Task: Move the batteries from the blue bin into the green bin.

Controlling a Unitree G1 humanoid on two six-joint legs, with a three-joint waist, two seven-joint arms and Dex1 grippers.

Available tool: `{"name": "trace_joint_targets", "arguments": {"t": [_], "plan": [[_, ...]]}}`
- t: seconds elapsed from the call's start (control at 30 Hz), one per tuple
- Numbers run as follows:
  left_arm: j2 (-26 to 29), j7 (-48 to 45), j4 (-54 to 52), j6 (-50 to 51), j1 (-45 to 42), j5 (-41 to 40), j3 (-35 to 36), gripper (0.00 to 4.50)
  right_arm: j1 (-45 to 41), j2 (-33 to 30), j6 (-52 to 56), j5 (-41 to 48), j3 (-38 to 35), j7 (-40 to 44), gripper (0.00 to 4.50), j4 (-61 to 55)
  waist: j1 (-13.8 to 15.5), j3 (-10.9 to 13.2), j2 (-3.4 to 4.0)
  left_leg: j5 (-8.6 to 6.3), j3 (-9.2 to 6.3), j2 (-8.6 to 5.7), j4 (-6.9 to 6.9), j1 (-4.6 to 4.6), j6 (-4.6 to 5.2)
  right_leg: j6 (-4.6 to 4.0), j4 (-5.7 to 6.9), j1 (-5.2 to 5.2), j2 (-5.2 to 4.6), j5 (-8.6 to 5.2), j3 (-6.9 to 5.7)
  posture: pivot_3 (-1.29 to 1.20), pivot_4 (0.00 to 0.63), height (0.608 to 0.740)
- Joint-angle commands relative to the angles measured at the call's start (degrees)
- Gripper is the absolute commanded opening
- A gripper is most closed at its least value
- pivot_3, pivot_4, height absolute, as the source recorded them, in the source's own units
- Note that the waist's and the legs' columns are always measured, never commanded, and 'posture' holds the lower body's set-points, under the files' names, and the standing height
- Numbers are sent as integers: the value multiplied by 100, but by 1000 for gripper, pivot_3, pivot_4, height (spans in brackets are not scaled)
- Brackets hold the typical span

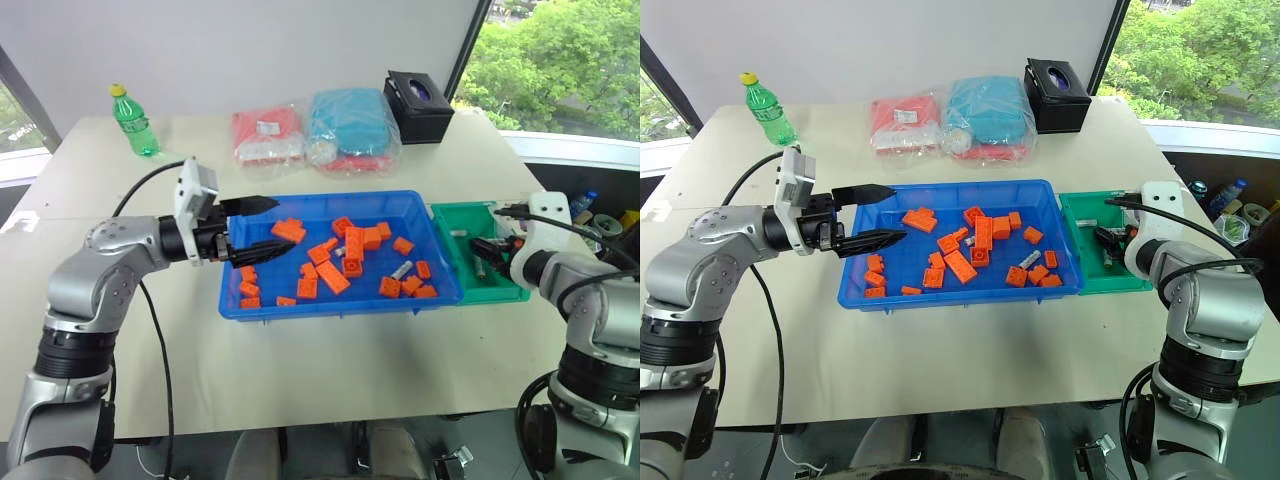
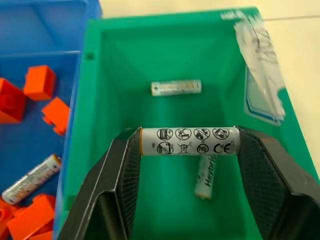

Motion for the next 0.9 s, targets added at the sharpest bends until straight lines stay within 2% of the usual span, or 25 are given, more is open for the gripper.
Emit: {"name": "trace_joint_targets", "arguments": {"t": [0.03, 0.2, 0.4, 0.6, 0.73, 0.9], "plan": [[-9, -48, -3, -108, -176, 25, 56, 4500, -26, -67, -394, 57, -66, -127, 4402, 82, 4, 2, 3, 0, 0, -2, 1, -2, 0, 0, -4, 0, -1, 0, 0, 0, 150, 723], [66, -58, -158, -54, -46, -23, 144, 4500, -421, -131, -588, 326, 288, -56, 4402, -235, 7, 4, 6, 0, -1, -3, 2, -5, 0, 0, -13, -3, -2, 0, 0, 0, 150, 723], [132, -8, -410, 95, 105, -148, 220, 4500, -916, 732, 253, 1281, 824, 273, 4402, -637, -7, 4, 6, 0, -11, 3, -4, -3, 0, -1, -4, -2, 5, 0, -2, 0, 150, 723], [126, 37, -589, 172, 133, -195, 210, 4500, -995, 1419, 692, 1524, 559, 188, 4402, 509, 100, 14, 21, 0, -17, -6, 13, -10, 1, -4, -10, -11, 1, 2, -1, 0, 150, 723], [156, 91, -703, 184, 193, -211, 267, 4500, -1048, 1359, 406, 1431, 413, 34, 4402, 1275, 137, 18, 27, 0, -11, -9, 17, -12, 0, -3, -15, -11, -1, 2, 1, 0, 150, 723], [199, 177, -858, 216, 332, -250, 363, 4500, -1267, 1562, 244, 1613, -150, -104, 4402, 2014, 112, 16, 25, 1, -11, -7, 9, -11, 1, -3, 5, -1, 3, 4, 1, 0, 150, 723]]}}
